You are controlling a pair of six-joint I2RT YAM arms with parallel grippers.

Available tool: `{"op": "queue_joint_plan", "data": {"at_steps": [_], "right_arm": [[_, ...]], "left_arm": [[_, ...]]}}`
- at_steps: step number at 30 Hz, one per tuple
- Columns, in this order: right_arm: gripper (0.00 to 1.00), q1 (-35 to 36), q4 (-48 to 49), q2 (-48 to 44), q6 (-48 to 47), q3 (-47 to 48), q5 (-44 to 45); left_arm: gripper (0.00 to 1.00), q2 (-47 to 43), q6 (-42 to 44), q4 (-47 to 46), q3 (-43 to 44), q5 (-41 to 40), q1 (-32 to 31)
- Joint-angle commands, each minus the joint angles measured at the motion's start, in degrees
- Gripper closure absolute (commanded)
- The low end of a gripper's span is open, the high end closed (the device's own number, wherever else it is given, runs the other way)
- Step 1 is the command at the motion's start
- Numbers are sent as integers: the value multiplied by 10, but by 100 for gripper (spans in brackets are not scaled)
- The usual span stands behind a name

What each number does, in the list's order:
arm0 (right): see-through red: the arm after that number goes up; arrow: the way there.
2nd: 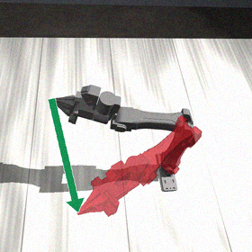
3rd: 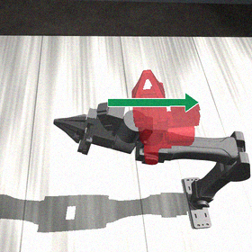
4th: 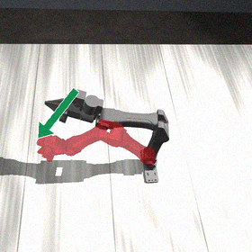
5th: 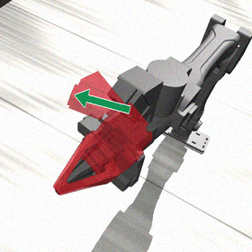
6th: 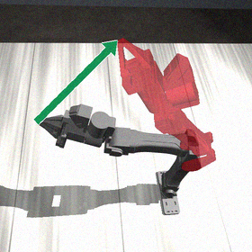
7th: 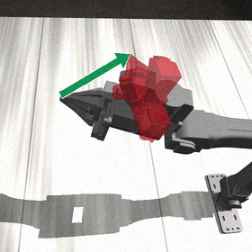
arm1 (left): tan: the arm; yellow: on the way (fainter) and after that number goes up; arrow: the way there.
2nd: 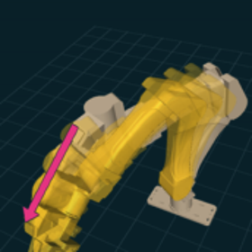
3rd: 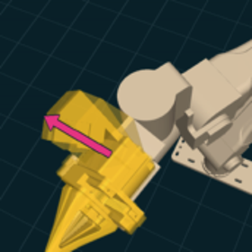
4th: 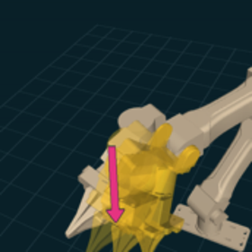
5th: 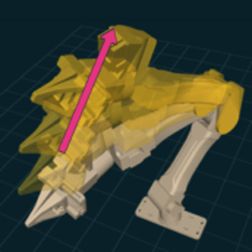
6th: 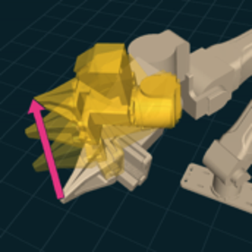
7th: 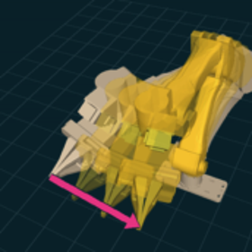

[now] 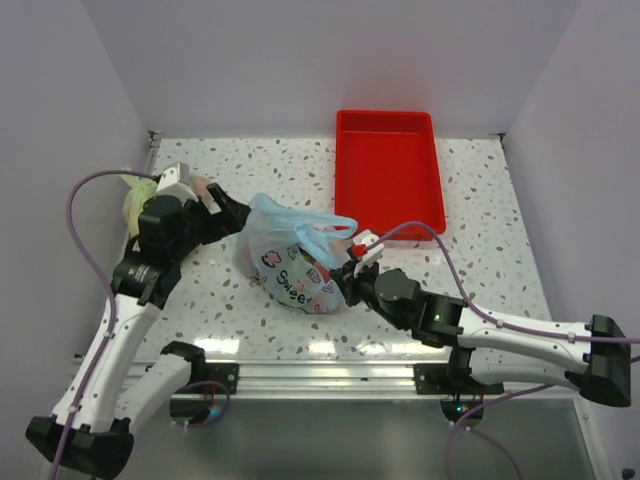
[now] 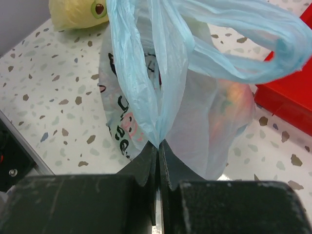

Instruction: Untie the knot of the plastic bag and take out the fruit

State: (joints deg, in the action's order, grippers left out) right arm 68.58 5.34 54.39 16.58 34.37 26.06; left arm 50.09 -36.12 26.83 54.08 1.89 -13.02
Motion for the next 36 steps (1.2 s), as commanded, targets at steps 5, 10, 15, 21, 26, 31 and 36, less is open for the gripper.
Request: {"op": "queue_joint_plan", "data": {"at_steps": [5, 10, 15, 21, 26, 31, 36], "right_arm": [[100, 0, 32, 57, -41, 97, 26], [100, 0, 27, 75, -33, 112, 20], [100, 0, 18, 75, -21, 112, 8], [100, 0, 24, 73, -2, 108, 1], [100, 0, 27, 67, 13, 103, -9], [100, 0, 22, 52, 28, 90, -15], [100, 0, 19, 36, 38, 78, -9]], "left_arm": [[0, -57, -38, 48, -46, -45, -146], [0, -24, -40, -11, -80, -127, -249], [0, 48, -19, -44, -59, -265, -331], [0, 121, -21, -87, -53, -364, -382], [0, 137, -40, -142, -85, -440, -383], [2, 156, -39, -208, -103, -484, -381], [3, 211, -43, -209, -86, -472, -374]]}}
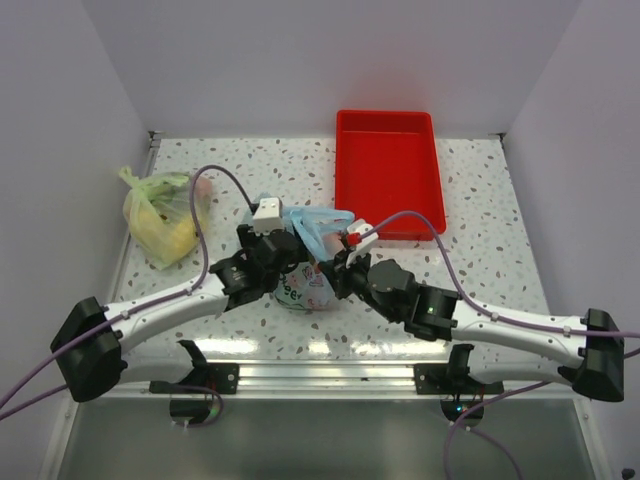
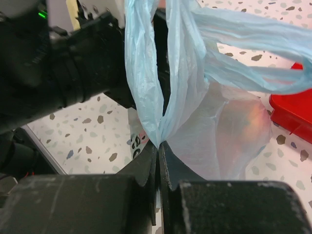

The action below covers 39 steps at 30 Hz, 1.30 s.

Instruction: Untie the knot of the plastic bag and take out the fruit

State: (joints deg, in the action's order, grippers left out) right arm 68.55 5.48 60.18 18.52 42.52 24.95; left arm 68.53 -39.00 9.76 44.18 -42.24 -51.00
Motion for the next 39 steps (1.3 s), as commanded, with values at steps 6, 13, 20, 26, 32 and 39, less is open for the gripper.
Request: {"op": "queue_joint_plan", "data": {"at_steps": [6, 13, 20, 26, 32, 39], "right_arm": [[100, 0, 2, -46, 23, -12, 28], [100, -1, -112, -92, 120, -48, 196], [100, -8, -261, -124, 262, -85, 262], [100, -11, -367, -146, 329, -101, 252], [100, -73, -408, -156, 259, -83, 183], [81, -107, -356, -90, 75, -36, -13]], "left_arm": [[11, 26, -53, 2, -12, -17, 59], [31, -85, -59, 65, -55, -5, 165], [62, -199, -36, 148, -71, 3, 235], [70, -222, 7, 177, -66, 40, 293], [77, -222, 77, 195, -20, 54, 327], [100, -255, 189, 128, -52, 173, 331]]}}
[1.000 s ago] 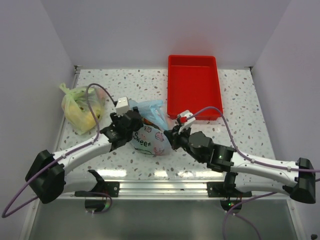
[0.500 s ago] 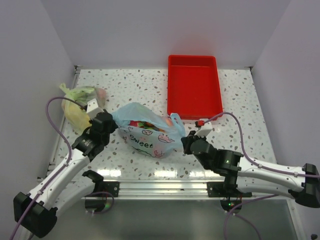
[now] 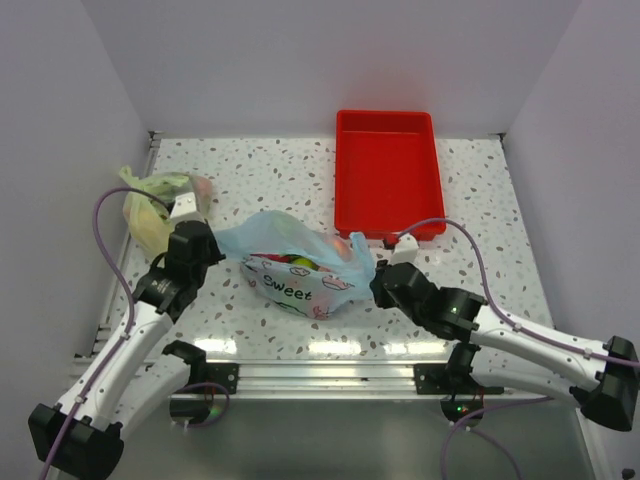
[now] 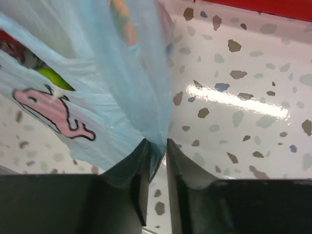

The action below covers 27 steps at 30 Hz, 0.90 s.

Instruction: Untie the knot of the plastic bag and take out the fruit

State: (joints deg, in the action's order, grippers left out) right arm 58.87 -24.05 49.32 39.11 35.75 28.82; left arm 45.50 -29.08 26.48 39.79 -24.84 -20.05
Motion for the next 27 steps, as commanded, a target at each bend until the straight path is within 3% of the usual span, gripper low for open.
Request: {"op": "queue_joint_plan", "data": {"at_steps": [1, 2, 3, 6, 7, 11, 15, 27], "right_arm": [[74, -10, -62, 23, -150, 46, -84], [66, -10, -65, 25, -188, 62, -95], [50, -10, -74, 31, -209, 99, -105], [31, -10, -113, 59, -281, 192, -126], [29, -10, -122, 67, -300, 216, -133], [28, -10, -138, 118, -379, 318, -168], [28, -6, -122, 183, -388, 402, -244], [29, 24, 75, 377, -380, 354, -301]], "left_arm": [[100, -31, 96, -48, -16, 17, 21], [100, -47, 99, -62, -31, 47, 20], [100, -53, 104, -69, -37, 60, 21], [100, -73, 106, -89, -53, 95, 21], [100, -74, 106, -95, -58, 99, 21], [100, -61, 102, -99, -57, 108, 20], [100, -55, 100, -100, -55, 110, 21], [100, -70, 105, -102, -59, 124, 21]]}}
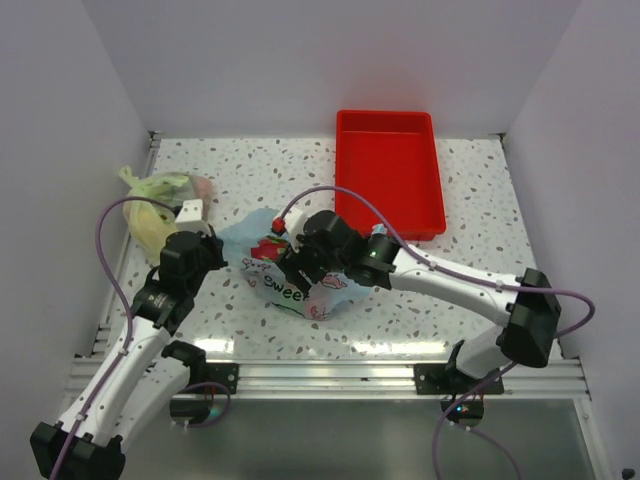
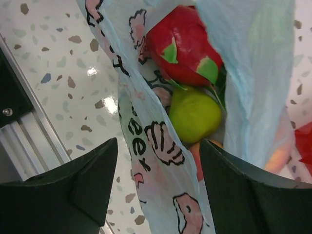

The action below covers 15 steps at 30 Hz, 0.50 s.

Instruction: Untie the knot of the plastic bag and take out the fruit

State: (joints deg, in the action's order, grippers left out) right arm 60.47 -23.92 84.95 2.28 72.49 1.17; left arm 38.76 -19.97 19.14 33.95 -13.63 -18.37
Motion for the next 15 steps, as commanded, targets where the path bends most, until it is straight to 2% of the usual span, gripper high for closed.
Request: {"op": "queue_joint_plan", "data": {"at_steps": [1, 6, 8, 10, 11, 15], "right_arm": [[29, 11, 80, 28, -15, -16, -35], [36, 50, 76, 73, -55, -20, -60], [53, 85, 78, 85, -73, -25, -64], [63, 110, 77, 95, -81, -29, -75], [74, 131, 74, 100, -87, -31, -83], [95, 180, 42, 137, -105, -27, -116]], "left_arm": [[100, -4, 13, -30, -1, 13, 4], [100, -6, 13, -31, -1, 14, 4], [100, -2, 14, -31, -1, 11, 4], [100, 4, 13, -28, 1, 9, 4], [100, 7, 13, -27, 1, 8, 4], [100, 11, 12, -26, 1, 6, 4]]}}
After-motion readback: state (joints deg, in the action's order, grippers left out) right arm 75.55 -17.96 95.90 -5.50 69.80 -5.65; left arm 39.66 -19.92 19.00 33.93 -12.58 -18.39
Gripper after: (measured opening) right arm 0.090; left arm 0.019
